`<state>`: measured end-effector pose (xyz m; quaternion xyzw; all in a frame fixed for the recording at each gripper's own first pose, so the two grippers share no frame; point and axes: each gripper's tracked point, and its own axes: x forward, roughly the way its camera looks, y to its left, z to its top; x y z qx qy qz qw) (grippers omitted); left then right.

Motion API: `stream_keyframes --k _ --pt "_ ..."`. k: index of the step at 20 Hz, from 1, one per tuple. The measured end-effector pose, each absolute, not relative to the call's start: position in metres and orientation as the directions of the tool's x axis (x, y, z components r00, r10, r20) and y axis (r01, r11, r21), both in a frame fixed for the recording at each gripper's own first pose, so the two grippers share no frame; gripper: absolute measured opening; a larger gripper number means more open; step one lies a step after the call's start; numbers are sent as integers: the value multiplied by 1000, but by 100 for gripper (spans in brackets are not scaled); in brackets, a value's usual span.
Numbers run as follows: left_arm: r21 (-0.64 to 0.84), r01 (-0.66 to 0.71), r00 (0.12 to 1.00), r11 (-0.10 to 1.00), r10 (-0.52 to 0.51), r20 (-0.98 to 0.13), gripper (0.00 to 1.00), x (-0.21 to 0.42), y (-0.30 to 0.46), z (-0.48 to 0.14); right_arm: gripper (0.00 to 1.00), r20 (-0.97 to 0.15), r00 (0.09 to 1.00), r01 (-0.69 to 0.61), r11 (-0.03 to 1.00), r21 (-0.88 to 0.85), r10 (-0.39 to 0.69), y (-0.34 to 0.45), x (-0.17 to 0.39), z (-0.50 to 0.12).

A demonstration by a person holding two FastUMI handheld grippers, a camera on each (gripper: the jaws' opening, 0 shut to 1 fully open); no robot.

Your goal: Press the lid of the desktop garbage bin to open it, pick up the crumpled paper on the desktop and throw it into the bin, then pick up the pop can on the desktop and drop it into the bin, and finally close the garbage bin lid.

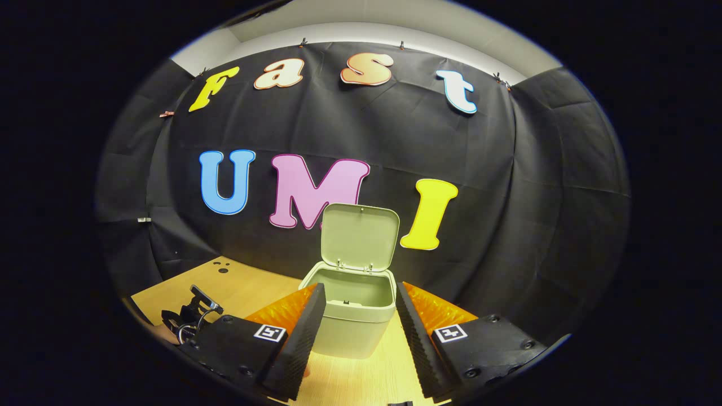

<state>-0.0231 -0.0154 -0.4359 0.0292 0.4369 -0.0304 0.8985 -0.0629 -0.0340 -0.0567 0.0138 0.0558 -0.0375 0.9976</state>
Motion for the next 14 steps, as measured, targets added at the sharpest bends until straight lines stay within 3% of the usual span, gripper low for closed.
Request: stream_keyframes --k 9,12,14 --pt "2 83 599 997 -48 -799 81 -20 -19 -440 80 -133 989 65 997 33 -60 -29 -61 -64" --pt "5 126 596 992 -71 -800 71 -18 -24 -440 80 -133 990 63 997 43 -57 -29 -60 -65" --pt "6 141 597 990 -81 -798 58 -19 -29 -440 80 -133 989 64 997 45 -57 -29 -61 -65"
